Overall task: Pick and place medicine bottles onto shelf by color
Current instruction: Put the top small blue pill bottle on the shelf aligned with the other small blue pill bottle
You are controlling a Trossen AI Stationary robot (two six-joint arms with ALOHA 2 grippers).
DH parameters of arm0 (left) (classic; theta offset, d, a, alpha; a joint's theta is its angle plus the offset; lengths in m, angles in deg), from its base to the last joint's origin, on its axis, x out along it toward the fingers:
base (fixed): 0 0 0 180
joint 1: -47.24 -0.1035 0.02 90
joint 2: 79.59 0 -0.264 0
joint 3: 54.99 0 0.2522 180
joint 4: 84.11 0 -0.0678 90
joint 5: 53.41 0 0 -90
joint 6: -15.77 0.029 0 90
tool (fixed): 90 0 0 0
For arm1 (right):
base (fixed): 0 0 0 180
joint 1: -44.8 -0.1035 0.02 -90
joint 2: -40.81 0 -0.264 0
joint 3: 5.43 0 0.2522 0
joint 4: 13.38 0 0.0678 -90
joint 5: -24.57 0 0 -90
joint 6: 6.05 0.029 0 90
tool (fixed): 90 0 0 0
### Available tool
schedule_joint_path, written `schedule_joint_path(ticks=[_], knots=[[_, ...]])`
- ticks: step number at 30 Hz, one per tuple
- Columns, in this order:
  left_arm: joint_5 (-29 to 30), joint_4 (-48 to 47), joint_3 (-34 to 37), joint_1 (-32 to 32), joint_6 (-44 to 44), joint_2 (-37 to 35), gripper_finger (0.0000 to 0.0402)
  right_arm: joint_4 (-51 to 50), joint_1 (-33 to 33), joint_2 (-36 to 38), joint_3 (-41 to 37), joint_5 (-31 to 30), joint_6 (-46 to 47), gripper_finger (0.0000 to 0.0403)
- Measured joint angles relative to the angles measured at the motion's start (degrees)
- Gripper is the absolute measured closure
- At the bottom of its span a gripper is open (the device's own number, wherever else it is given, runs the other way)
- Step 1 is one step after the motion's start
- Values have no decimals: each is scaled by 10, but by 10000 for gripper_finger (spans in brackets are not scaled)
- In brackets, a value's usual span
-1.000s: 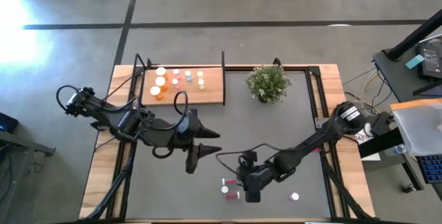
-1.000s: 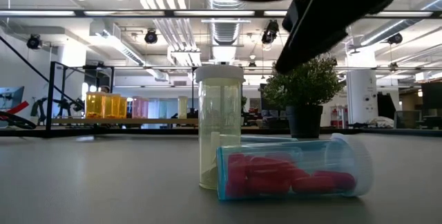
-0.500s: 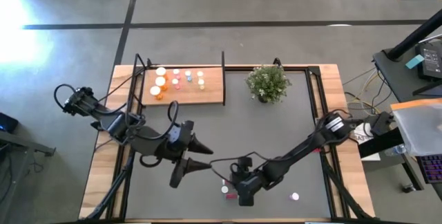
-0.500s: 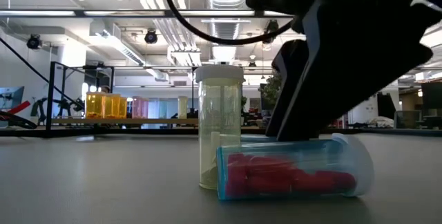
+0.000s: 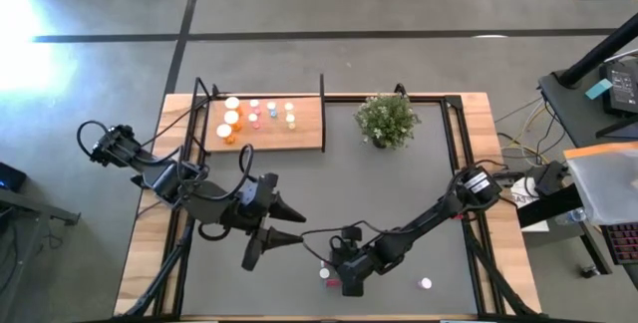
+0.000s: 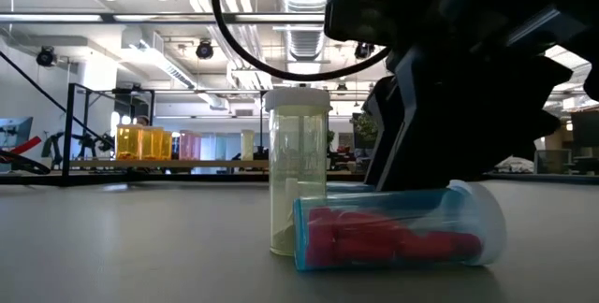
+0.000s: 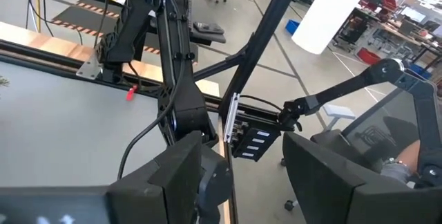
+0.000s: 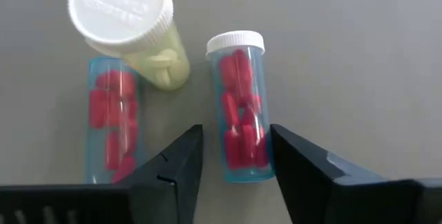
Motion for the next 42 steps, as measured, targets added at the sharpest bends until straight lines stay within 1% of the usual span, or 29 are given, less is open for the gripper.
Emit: schedule_joint_path(ticks=[6,10,15,19,25,28,30,33,34,38,42], knots=[[0,0,0,0,0,0,214,-3,1,1,0,0,0,297],[0,0,0,0,0,0,214,-19,2,12,0,0,-2,310],[0,1,0,0,0,0,214,-56,13,47,0,-4,-21,300],[0,0,0,0,0,0,214,-98,24,92,-1,-47,-34,294],[0,-1,3,0,0,4,214,-189,33,182,-1,-107,-38,303],[0,-2,12,-2,0,5,214,-213,32,233,-1,-138,-37,303],[17,4,22,-3,0,6,214,-213,32,268,-1,-153,-37,300],[79,18,40,-5,0,6,214,-207,33,313,-1,-172,-40,296],[89,17,43,-6,-1,6,214,-204,33,326,-1,-181,-44,296],[94,26,47,-13,-1,10,214,-198,33,363,-1,-195,-66,299],[94,34,48,-17,0,21,209,-180,33,381,-1,-196,-92,303]])
